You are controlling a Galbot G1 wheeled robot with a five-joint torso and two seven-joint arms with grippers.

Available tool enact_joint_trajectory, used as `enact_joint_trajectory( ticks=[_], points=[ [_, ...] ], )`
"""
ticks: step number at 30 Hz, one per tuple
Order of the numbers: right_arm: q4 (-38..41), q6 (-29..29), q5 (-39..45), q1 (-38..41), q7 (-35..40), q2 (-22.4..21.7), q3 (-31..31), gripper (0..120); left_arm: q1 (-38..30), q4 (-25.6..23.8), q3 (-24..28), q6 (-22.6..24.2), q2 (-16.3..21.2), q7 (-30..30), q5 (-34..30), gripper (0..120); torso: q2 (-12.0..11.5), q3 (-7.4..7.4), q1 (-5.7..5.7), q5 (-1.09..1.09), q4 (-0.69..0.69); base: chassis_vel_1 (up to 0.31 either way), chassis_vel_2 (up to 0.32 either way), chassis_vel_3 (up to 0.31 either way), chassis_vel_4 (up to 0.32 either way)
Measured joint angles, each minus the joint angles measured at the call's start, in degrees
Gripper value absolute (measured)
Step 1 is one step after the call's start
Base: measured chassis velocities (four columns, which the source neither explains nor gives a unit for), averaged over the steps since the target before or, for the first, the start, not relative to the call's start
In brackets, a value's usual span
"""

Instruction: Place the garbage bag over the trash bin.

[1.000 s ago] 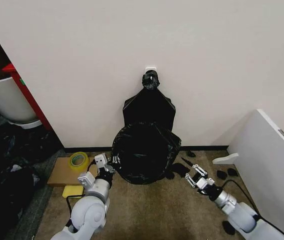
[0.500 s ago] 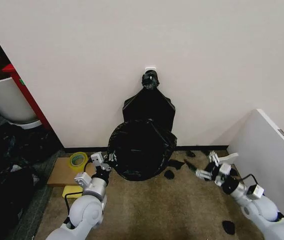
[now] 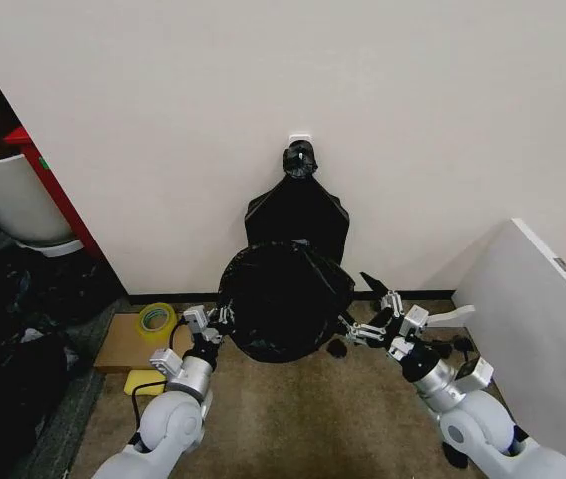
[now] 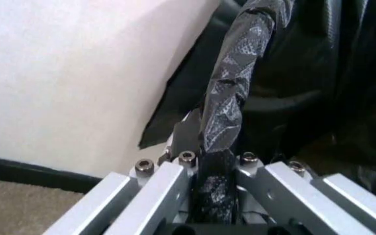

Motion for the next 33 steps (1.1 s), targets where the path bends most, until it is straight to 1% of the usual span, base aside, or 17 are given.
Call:
enact_joint_trajectory(
  ticks=[1,3,7,8,9,10,12,13,14,15,16,17,18,19,21,31,33],
  points=[
    [-0.8,0.0,-1.82,0.64,1.06,-0.1,0.08,74,0.32,-0.61,0.0,0.15,0.01,-0.08,0.22,0,0.0,0.0,0.0,0.0,0.0,0.0,0.0,0.0,0.0],
    [-1.31,0.01,-3.3,1.04,1.82,-0.17,0.15,71,0.44,-0.85,0.0,0.19,0.03,-0.11,0.3,0,0.0,0.0,0.0,0.0,0.0,0.0,0.0,0.0,0.0],
    [-3.84,1.66,-10.4,2.35,2.9,-0.41,0.97,52,1.18,-1.64,-0.03,0.31,0.14,-0.25,0.87,0,0.0,0.0,0.0,0.0,0.01,0.0,0.0,0.0,0.0],
    [-3.84,1.66,-10.4,2.35,2.9,-0.41,0.97,52,1.18,-1.64,-0.03,0.31,0.14,-0.25,0.87,0,0.0,0.0,0.0,0.0,0.01,0.0,0.0,0.0,0.0],
    [-4.1,1.97,-11.51,2.34,2.98,-0.58,1.08,47,1.33,-1.73,-0.04,0.32,0.14,-0.27,1.12,0,0.0,0.0,0.0,0.0,0.0,0.0,0.0,0.0,0.0],
    [-4.24,2.18,-11.97,2.28,3.06,-0.68,1.18,42,1.4,-1.79,-0.06,0.32,0.12,-0.28,1.22,0,0.0,0.0,0.0,-0.01,0.0,0.0,0.0,0.0,0.0],
    [-4.31,2.28,-12.11,2.24,3.08,-0.72,1.23,40,1.43,-1.81,-0.06,0.32,0.11,-0.29,1.26,0,0.0,0.0,0.0,-0.01,0.0,0.0,0.0,0.0,0.0],
    [-4.49,2.57,-12.3,2.13,3.12,-0.8,1.41,32,1.51,-1.92,-0.06,0.34,0.03,-0.32,1.47,0,0.0,0.0,0.0,-0.01,0.0,0.0,0.0,0.0,0.0],
    [-4.61,2.71,-12.3,2.09,3.23,-0.9,1.52,27,1.55,-2.03,-0.06,0.35,0.0,-0.34,1.56,0,0.0,0.0,0.0,-0.01,0.0,0.0,0.0,0.0,0.0],
    [-4.68,2.77,-12.29,2.07,3.32,-0.96,1.57,24,1.57,-2.11,-0.05,0.36,-0.03,-0.34,1.62,0,0.0,0.0,0.0,-0.01,0.0,0.0,0.0,0.0,0.0],
    [-4.68,2.77,-12.29,2.07,3.32,-0.96,1.57,24,1.57,-2.11,-0.05,0.36,-0.03,-0.34,1.62,0,0.0,0.0,0.0,-0.01,0.0,0.0,0.0,0.0,0.0],
    [-4.81,2.99,-12.23,2.07,3.57,-1.11,1.69,17,1.65,-2.22,-0.04,0.39,-0.07,-0.35,1.8,0,0.0,0.0,0.0,-0.01,0.0,0.0,0.0,0.0,0.0],
    [-4.83,3.01,-12.21,2.07,3.6,-1.13,1.7,17,1.65,-2.23,-0.04,0.4,-0.07,-0.35,1.83,0,0.0,0.0,0.0,-0.01,0.0,0.0,0.0,0.0,0.0],
    [-4.89,3.23,-11.93,2.1,3.99,-1.35,1.85,10,1.78,-2.42,-0.02,0.43,-0.1,-0.44,2.16,0,0.0,0.0,0.0,-0.01,0.0,0.0,0.0,0.0,0.0],
    [-4.9,3.51,-11.26,2.27,4.39,-1.51,1.96,1,1.95,-2.8,-0.03,0.48,-0.13,-0.53,2.28,0,0.0,0.0,0.0,-0.01,0.0,0.0,0.0,0.0,0.0],
    [-4.99,3.51,-9.33,2.5,4.95,-1.46,2.01,0,2.32,-3.38,-0.51,0.56,-0.27,-0.59,2.86,0,0.0,0.0,0.0,-0.02,0.0,0.0,0.0,0.0,0.0],
    [-5.0,0.21,-7.49,2.46,8.03,-1.36,1.57,0,2.67,-4.17,-0.9,0.6,-0.21,-0.46,3.03,0,0.0,0.0,0.0,0.0,0.01,0.0,0.0,0.0,0.0]
  ],
)
